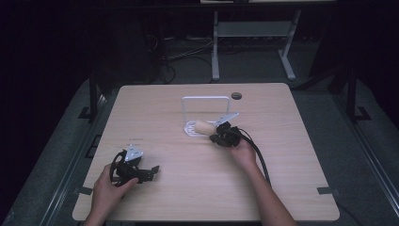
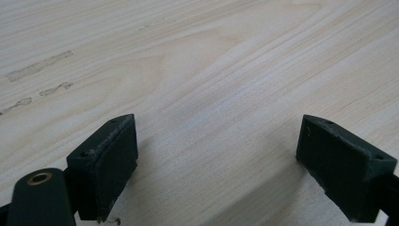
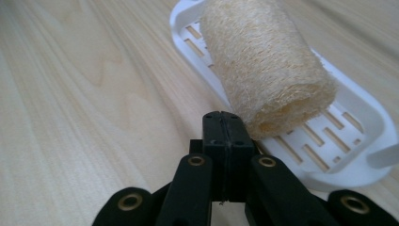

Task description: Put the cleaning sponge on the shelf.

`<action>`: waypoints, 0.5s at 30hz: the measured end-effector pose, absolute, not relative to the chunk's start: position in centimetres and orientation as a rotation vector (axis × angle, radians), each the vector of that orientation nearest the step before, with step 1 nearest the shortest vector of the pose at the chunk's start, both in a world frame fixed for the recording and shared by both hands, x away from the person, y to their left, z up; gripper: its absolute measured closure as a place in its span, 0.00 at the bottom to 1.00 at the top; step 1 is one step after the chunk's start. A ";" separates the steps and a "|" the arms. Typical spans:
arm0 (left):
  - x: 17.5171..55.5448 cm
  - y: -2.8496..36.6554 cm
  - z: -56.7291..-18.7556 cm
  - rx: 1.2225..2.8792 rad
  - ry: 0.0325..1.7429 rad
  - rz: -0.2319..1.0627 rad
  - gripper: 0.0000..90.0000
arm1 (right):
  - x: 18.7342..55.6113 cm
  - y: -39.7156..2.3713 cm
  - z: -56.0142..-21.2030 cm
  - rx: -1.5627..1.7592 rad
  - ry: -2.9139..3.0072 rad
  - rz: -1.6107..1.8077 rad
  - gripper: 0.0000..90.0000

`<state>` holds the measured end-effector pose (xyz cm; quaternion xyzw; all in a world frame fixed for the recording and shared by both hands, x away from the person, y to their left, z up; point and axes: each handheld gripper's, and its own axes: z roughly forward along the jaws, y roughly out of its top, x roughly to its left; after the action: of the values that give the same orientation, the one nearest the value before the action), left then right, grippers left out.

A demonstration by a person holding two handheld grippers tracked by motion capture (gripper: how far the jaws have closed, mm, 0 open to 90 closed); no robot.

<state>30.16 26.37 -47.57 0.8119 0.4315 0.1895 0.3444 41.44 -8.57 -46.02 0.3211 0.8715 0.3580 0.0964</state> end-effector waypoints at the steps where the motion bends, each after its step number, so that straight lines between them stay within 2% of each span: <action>1: 30.2 26.4 -47.6 2.109 1.121 0.493 0.14 | 41.5 -8.6 -46.0 0.955 2.578 1.055 0.99; 15: 30.2 26.4 -47.6 2.108 1.121 0.491 0.14 | 42.3 -9.5 -45.9 0.990 2.536 1.024 0.99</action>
<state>30.16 26.37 -47.57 0.8119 0.4315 0.1891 0.3447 42.32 -9.51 -45.89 0.3382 0.8659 0.3498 0.1161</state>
